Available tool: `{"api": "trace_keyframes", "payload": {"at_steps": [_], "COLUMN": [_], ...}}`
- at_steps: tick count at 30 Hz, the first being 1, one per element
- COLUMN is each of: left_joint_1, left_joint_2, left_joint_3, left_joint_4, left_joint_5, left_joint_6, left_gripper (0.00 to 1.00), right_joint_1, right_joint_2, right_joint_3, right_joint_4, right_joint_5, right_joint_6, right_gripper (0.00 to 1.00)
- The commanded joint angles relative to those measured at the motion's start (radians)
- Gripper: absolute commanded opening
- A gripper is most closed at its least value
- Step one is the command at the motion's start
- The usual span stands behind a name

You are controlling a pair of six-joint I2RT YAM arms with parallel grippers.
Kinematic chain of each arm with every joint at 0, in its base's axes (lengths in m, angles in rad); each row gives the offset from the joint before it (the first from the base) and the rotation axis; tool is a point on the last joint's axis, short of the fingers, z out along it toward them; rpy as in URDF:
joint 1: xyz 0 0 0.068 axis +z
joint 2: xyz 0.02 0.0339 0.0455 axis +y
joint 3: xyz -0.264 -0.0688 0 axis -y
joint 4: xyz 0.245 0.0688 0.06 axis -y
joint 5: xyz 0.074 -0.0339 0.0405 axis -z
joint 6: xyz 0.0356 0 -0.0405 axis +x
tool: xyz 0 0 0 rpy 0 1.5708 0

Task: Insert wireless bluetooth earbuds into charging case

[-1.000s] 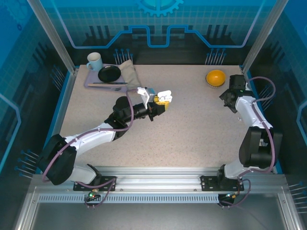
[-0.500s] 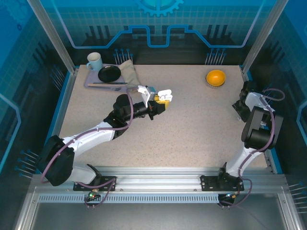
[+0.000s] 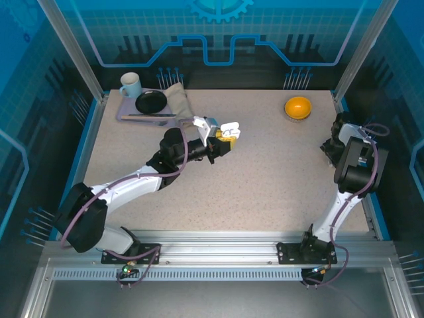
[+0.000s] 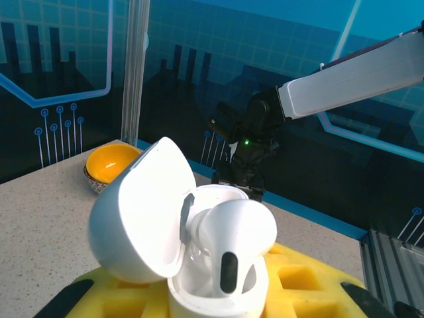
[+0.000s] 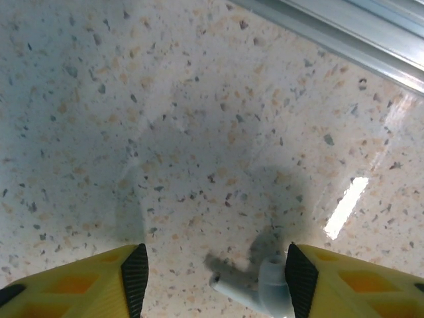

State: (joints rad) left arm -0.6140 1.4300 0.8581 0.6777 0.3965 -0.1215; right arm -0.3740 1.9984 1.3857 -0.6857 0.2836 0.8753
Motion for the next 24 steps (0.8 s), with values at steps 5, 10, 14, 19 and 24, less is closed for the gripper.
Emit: {"api": "trace_keyframes", "payload": {"at_steps": [5,10,14,19,24], "left_joint_1": [0.002,0.003,0.002,0.002,0.002], "left_joint_2": [0.016,-0.004,-0.032,-0.06,-0.074], "left_joint_3": [0.05,0.041,0.013,-0.019,-0.03], "left_joint_4": [0.041,0.046,0.057,0.064,0.06], "left_joint_5": [-0.005,-0.006,-0.017,-0.029,-0.031], "left_joint_6": [0.002,-0.007,-0.013,-0.021,-0.012], "left_gripper": [0.0,0.0,0.0,0.0,0.0], "right_joint_1": [0.045,0.159,0.305,0.358,0.234], "right_joint_2": [-0.079,-0.134,-0.188,-0.251,-0.179], "right_joint_3": [-0.095,-0.151,-0.197,-0.185,-0.076], "right_joint_4": [-0.032,-0.041,-0.018,-0.01,-0.089], "right_joint_5": [-0.065,-0.077,-0.096,-0.06,0.014], "right_joint_6": [0.006,0.012,0.013,-0.034,-0.115], "right_gripper": [0.57,0.55,0.55,0.59,0.61]}}
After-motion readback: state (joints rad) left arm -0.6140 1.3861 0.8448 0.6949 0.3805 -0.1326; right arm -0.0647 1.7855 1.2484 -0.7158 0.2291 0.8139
